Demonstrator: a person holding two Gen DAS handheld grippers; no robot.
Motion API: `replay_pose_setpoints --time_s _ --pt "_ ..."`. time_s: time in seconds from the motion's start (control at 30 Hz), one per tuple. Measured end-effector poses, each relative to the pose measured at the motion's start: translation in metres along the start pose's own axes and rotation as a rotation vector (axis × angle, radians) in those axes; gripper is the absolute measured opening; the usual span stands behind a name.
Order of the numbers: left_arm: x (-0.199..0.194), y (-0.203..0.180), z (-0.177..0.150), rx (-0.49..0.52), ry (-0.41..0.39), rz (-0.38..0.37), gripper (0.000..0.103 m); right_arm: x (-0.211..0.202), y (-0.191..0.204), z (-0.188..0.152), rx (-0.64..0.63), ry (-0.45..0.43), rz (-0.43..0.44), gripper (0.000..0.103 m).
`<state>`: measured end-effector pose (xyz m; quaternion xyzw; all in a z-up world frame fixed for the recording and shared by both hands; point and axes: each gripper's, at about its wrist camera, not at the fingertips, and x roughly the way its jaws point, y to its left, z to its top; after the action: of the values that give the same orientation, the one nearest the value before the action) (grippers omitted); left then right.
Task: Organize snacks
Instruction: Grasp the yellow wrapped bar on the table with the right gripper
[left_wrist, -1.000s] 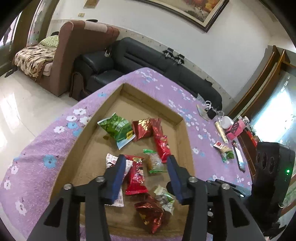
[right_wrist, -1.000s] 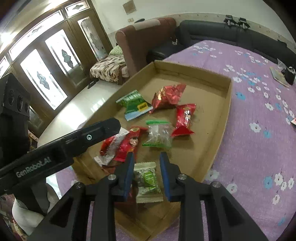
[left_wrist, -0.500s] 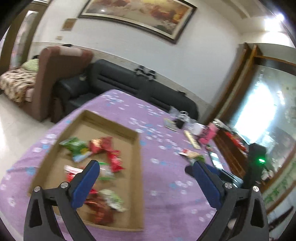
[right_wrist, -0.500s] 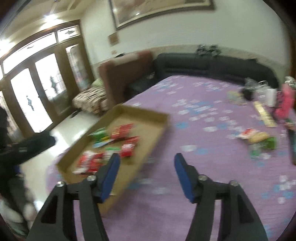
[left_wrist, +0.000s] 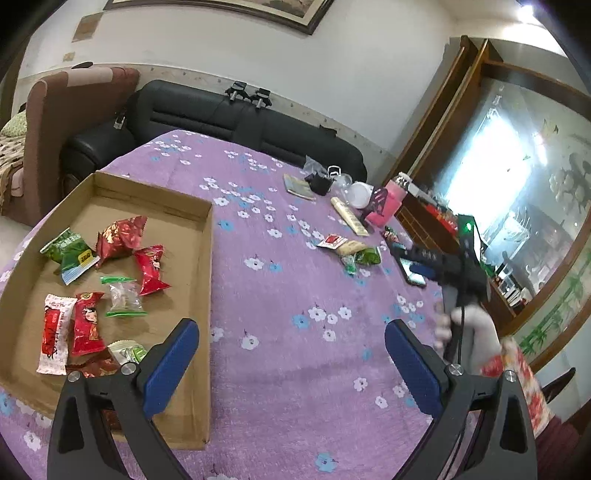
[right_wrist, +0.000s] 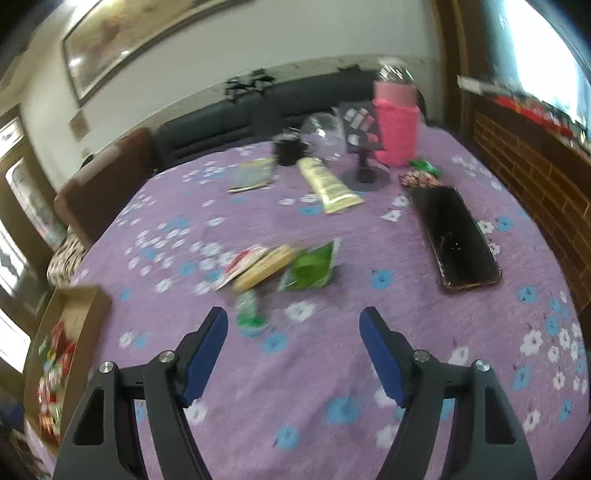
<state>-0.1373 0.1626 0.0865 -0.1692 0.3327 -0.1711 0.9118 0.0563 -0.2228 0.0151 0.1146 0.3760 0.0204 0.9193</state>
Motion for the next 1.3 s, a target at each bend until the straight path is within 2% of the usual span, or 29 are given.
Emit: replay_pose_setpoints --time_s 0.13,0.4,0.47,0.5,0.53,0.6,0.7,0.77,0.8,0.83,0.87,0.9,0.93,1.0,1.13,1.3 --pt "0.010 0.002 0.002 -0.006 0.018 0.004 0.102 0.030 0.003 0.027 -0.016 0.016 -0.052 0.070" --pt "0.018 0.007 -0.001 -0.020 0.052 0.011 0.102 0.103 0.053 0.068 -0.133 0.100 -0.163 0.069" --pt "0.019 0.007 -0.002 -0.019 0.058 0.012 0.102 0.123 0.066 0.068 -0.152 0.133 -0.186 0.060" --pt "0.018 0.007 -0.002 -0.017 0.061 0.015 0.102 0.131 0.070 0.065 -0.161 0.161 -0.195 0.048" --pt "0.017 0.008 -0.002 -0.015 0.062 0.016 0.102 0.138 0.073 0.061 -0.170 0.191 -0.192 0.030" --pt "0.016 0.009 -0.001 -0.012 0.056 0.015 0.102 0.132 0.080 0.052 -0.194 0.203 -0.124 0.016" --pt "0.015 0.011 0.001 -0.011 0.049 0.007 0.102 0.111 0.093 0.029 -0.292 0.291 0.027 0.016" --pt "0.017 0.012 0.001 -0.014 0.051 -0.005 0.102 0.086 0.104 0.003 -0.410 0.412 0.195 0.016" --pt "0.018 0.011 0.000 -0.013 0.053 -0.011 0.102 0.071 0.103 -0.003 -0.433 0.420 0.243 0.016" --pt "0.019 0.010 0.000 -0.011 0.055 -0.015 0.102 0.055 0.099 -0.004 -0.439 0.390 0.265 0.016" --pt "0.021 0.008 -0.001 -0.009 0.058 -0.019 0.102 0.045 0.093 -0.001 -0.423 0.356 0.264 0.018" --pt "0.022 0.006 -0.002 -0.006 0.062 -0.023 0.102 0.034 0.081 0.005 -0.379 0.309 0.240 0.025" --pt "0.023 0.003 -0.003 0.001 0.066 -0.027 0.102 0.027 0.070 0.010 -0.346 0.259 0.199 0.038" --pt "0.023 -0.003 -0.004 0.021 0.069 -0.027 0.102 0.023 0.058 0.015 -0.315 0.197 0.120 0.050" --pt "0.020 -0.012 -0.005 0.058 0.066 -0.016 0.102 0.051 0.046 0.012 -0.247 0.236 0.049 0.050" --pt "0.019 -0.018 -0.005 0.072 0.071 -0.008 0.102 0.093 0.047 0.018 -0.056 0.255 0.011 0.050"
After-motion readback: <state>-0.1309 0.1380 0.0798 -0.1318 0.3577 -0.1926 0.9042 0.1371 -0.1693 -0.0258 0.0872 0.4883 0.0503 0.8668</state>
